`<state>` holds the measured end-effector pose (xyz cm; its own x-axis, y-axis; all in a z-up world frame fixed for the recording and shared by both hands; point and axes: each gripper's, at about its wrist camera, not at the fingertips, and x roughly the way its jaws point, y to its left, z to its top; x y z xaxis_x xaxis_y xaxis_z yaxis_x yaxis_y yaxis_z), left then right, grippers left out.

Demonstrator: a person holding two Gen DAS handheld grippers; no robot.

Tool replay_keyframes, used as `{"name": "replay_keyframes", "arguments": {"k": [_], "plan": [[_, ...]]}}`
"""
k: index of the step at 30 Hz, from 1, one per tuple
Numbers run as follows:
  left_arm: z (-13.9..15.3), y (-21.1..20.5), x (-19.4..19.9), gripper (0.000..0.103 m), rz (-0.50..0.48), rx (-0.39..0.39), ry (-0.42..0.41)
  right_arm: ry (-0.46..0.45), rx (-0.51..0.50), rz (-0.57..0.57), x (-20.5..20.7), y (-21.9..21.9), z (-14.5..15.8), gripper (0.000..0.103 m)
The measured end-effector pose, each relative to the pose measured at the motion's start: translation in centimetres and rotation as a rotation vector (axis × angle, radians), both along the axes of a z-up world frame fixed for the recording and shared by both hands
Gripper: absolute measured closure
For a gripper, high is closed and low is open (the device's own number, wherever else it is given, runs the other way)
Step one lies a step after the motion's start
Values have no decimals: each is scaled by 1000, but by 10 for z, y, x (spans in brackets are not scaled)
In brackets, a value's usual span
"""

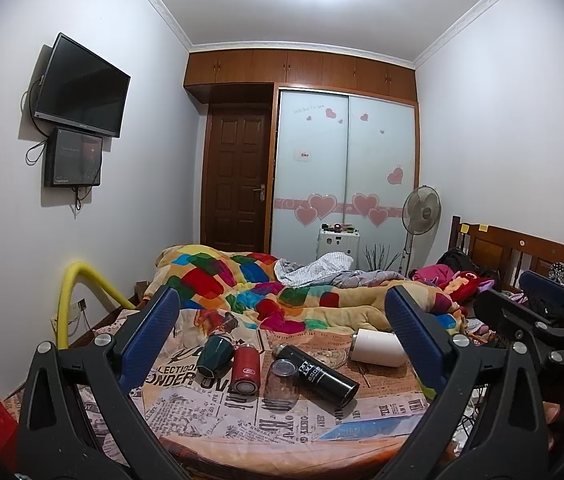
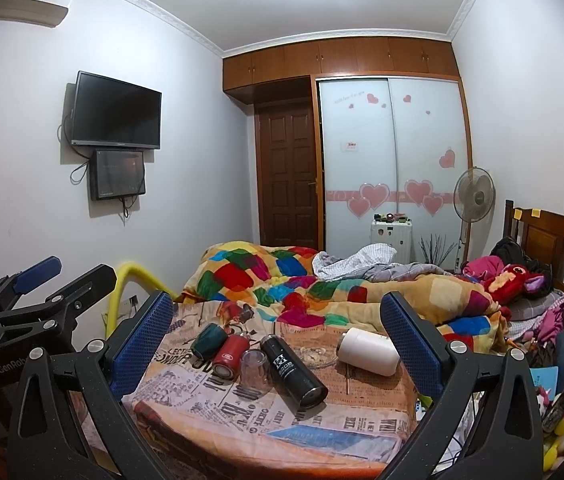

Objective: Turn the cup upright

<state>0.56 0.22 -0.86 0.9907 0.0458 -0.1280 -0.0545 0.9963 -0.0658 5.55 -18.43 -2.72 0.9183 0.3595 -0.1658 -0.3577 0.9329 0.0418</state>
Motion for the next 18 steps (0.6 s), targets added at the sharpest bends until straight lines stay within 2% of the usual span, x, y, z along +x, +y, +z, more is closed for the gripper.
{"name": "replay_keyframes", "arguments": {"k": [12,18], "plan": [[1,3,0,0,-6,-4,3,22,-15,0,4,1,-5,0],[-4,6,17,0,-3,-9,32,51,-26,-6,16,1,-9,0]]}}
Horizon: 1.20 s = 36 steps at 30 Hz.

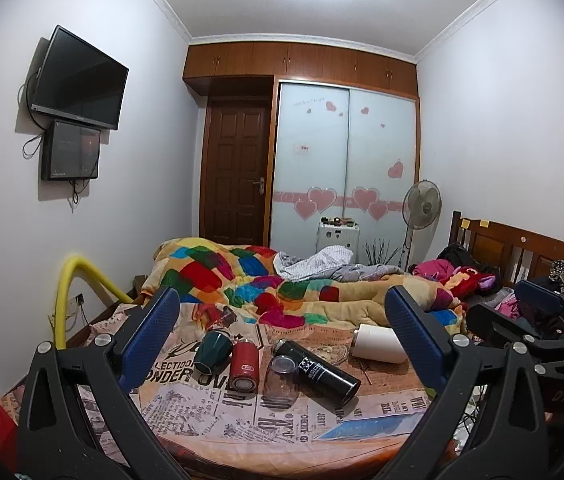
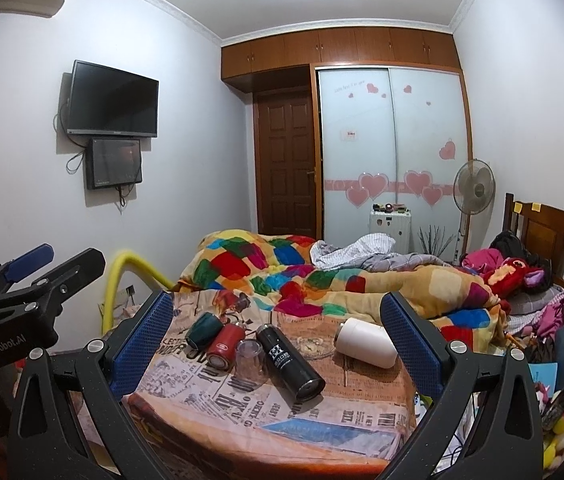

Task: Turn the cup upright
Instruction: 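Reach the right gripper to the lying black thermos and grasp its middle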

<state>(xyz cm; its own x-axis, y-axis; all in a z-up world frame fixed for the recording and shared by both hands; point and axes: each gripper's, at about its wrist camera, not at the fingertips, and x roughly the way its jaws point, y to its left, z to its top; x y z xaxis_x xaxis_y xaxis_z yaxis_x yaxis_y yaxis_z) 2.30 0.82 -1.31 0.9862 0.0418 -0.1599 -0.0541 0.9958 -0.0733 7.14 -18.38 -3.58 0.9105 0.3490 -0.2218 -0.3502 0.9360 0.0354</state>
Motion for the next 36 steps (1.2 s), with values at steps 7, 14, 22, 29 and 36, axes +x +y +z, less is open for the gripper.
{"name": "replay_keyframes", "arguments": {"k": [7,14,22,29,36], "plan": [[-18,8,42,0,3,-17,78,78,-41,-3,31,-2,-21,0],[-63,14,103,0,-8,-26,230,254,-125,-1,93,-3,-70,0],[-128,18,163,0,-3,-20,414,449,-257,52,166,9,-122,0],[-162,24,183,0,6,-30,490,663,-394,201,233,38,-178,2],[-181,30,196,0,-7,-65,552,763,-441,282,272,61,-196,8]]}}
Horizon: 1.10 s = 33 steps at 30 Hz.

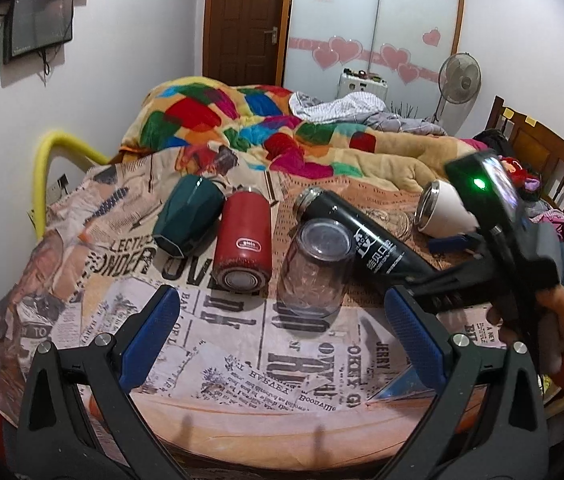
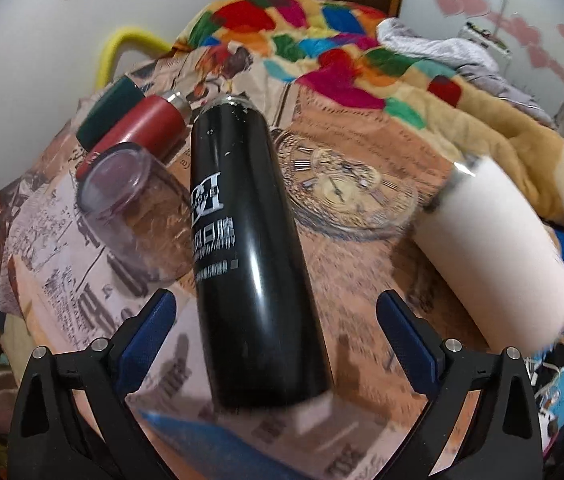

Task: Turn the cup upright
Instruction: 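Reach the right gripper to the lying black thermos and grasp its middle, then lift the black thermos with the right gripper toward the left gripper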

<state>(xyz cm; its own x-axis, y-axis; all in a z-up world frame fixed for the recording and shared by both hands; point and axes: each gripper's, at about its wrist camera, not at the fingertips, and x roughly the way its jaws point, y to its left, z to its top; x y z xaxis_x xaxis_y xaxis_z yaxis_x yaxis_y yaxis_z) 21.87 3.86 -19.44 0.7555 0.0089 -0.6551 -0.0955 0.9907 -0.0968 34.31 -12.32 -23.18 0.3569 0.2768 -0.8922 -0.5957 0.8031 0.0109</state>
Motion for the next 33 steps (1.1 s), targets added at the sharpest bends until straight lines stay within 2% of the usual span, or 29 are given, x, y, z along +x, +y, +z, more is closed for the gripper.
{"name": "replay_keyframes", "arguments": {"k": [4,7,10,19,24,29,33], "plan": [[-5,1,4,0,0,-1,7,68,-18,35,12,11,-9,16],[-7,1,4,0,-3,-5,12,103,-42,66,18,20,-17,25],[-7,0,3,0,-3,0,15,148,-65,94,23,27,-25,39],[3,0,-5,0,12,19,-13,124,-50,75,14,20,-24,41],[13,0,-13,0,25,17,-35,115,-36,52,7,10,-14,41],[28,-1,-25,0,36,15,-67,83,-18,38,-3,-1,3,41],[41,-4,-37,0,44,24,-97,36,24,37,-16,-9,32,41]]}}
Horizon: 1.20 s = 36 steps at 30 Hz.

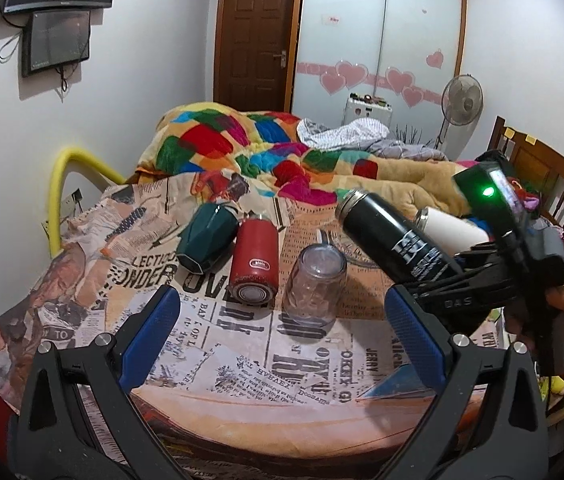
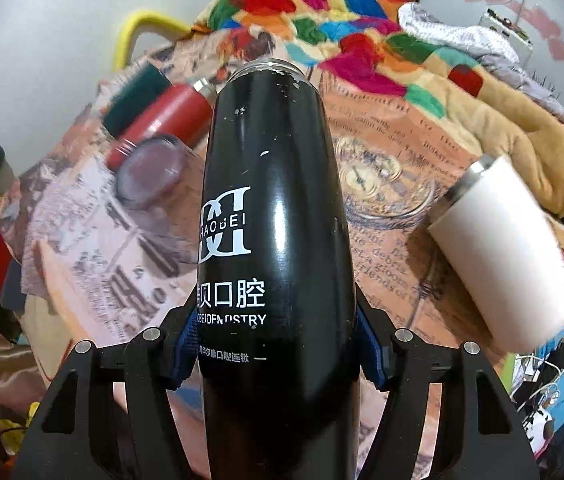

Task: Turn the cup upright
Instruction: 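Lift the black thermos with the right gripper toward the left gripper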

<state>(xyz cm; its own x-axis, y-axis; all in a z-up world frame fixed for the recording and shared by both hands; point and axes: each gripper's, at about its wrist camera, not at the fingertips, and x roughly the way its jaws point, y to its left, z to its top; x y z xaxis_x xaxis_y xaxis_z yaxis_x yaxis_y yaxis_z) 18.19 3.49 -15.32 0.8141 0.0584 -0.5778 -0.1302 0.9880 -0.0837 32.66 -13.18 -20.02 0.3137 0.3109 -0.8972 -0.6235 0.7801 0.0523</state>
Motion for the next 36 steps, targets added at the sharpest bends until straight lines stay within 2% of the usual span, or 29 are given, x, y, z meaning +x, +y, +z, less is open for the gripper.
{"name": "replay_keyframes", "arguments": {"k": [10,15,19,22,30,36], "plan": [[30,1,-31,0,25,18,-71,-136,102,29,-48,-6,66,41],[38,7,-43,0,43,26,-96,-181,126,70,-70,-3,80,41],[38,11,-50,0,60,25,-100,-183,135,107,-82,1,77,41],[36,13,-53,0,71,24,-93,-182,134,128,-86,5,71,41],[21,27,-50,0,105,6,-45,-57,97,234,-89,36,1,41],[-3,39,-36,0,134,-10,25,23,47,288,-87,52,-46,41]]}}
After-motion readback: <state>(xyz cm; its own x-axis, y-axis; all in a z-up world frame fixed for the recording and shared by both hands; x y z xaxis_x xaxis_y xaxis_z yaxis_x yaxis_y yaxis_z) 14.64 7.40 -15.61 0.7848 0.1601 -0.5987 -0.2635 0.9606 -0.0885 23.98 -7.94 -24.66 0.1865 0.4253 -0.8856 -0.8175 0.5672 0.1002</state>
